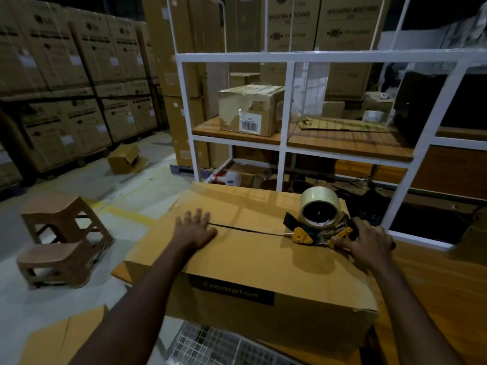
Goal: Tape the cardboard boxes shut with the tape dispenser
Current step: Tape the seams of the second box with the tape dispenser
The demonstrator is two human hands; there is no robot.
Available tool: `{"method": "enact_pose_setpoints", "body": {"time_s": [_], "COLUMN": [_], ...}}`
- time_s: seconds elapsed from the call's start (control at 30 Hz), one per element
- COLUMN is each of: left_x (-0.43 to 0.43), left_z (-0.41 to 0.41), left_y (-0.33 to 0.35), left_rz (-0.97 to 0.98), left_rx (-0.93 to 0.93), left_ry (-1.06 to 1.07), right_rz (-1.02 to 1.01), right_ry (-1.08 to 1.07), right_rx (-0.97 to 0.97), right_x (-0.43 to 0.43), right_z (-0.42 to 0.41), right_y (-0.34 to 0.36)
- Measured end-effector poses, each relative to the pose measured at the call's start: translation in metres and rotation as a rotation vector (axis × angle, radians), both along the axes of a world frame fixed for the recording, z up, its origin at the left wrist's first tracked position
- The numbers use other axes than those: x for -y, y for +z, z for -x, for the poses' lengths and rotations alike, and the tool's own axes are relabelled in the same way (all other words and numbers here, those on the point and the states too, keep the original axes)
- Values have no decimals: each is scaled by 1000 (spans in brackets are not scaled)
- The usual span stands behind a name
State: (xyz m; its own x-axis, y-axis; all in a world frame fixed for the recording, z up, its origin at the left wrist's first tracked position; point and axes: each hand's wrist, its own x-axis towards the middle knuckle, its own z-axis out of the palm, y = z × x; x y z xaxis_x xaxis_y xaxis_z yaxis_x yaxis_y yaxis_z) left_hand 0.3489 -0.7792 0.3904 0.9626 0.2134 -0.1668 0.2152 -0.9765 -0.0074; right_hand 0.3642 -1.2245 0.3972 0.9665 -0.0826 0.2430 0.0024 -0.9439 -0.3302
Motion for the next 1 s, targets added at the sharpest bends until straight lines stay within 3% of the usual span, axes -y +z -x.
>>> {"method": "enact_pose_setpoints", "body": {"time_s": [0.13, 0.53, 0.87, 1.0], "left_x": [-49, -57, -59, -34], "left_z": [-4, -16, -20, -19], "left_y": [0, -3, -4, 2], "left_rz": [-64, -82, -139, -96], "left_rx": [41, 47, 10, -13], "left_ry": [37, 21, 43, 157], "right_rz": [0, -171, -273, -359], "right_ry": [-32, -41, -94, -62], "right_rx": [-18, 47, 34, -15], "right_x": [-5, -4, 90, 102], "right_z": [0, 11, 26, 20], "right_y": [-1, 0, 13, 5]}}
